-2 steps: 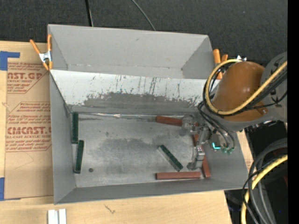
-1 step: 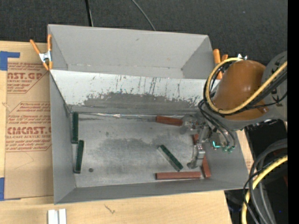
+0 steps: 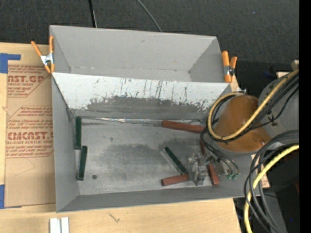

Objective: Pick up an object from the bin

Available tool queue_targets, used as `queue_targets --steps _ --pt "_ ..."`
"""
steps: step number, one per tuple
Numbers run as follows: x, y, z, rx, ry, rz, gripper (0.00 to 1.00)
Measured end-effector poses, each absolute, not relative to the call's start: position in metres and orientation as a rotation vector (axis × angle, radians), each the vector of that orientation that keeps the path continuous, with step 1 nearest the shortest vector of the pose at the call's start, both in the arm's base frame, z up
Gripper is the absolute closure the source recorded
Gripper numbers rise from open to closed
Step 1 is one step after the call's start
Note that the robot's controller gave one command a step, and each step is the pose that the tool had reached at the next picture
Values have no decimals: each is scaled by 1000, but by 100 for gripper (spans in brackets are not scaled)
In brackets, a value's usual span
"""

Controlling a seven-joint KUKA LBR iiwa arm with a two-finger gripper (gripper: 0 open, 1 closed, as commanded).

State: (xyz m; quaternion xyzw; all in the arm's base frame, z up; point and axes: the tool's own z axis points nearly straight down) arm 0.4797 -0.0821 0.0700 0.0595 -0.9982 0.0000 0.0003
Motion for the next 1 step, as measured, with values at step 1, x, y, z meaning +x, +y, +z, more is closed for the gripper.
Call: queue_targets --steps 1 --pt "484 -81 71 187 -3150 2 0"
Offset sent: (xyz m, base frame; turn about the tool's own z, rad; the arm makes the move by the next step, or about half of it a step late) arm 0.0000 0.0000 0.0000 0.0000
